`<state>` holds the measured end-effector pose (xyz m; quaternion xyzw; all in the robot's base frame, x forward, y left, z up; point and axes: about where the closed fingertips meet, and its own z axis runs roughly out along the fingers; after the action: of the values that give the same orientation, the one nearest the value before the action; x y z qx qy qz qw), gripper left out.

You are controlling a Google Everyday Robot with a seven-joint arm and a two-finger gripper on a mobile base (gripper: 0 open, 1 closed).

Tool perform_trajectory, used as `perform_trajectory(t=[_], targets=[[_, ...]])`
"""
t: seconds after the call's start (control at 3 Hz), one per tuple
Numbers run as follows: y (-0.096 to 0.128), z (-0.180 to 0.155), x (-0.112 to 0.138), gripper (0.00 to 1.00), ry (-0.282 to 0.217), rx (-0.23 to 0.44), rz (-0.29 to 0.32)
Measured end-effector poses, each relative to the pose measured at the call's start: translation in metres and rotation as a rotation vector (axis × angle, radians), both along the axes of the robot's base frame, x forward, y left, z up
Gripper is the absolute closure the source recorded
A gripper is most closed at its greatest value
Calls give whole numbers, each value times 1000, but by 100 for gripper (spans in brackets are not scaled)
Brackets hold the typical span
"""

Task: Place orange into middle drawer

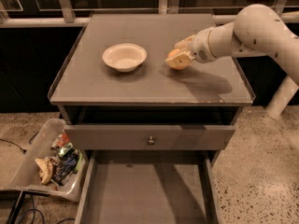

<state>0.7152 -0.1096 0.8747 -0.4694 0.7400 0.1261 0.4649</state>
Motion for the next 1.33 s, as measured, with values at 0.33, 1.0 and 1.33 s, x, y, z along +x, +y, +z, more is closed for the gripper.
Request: perform_trajectory(t=[0.33,1.0,1.33], targets=[[-1,18,-21,100,-42,30,23],[-23,58,-104,100,-143,72,83],[-37,60,-148,100,-171,70,90]])
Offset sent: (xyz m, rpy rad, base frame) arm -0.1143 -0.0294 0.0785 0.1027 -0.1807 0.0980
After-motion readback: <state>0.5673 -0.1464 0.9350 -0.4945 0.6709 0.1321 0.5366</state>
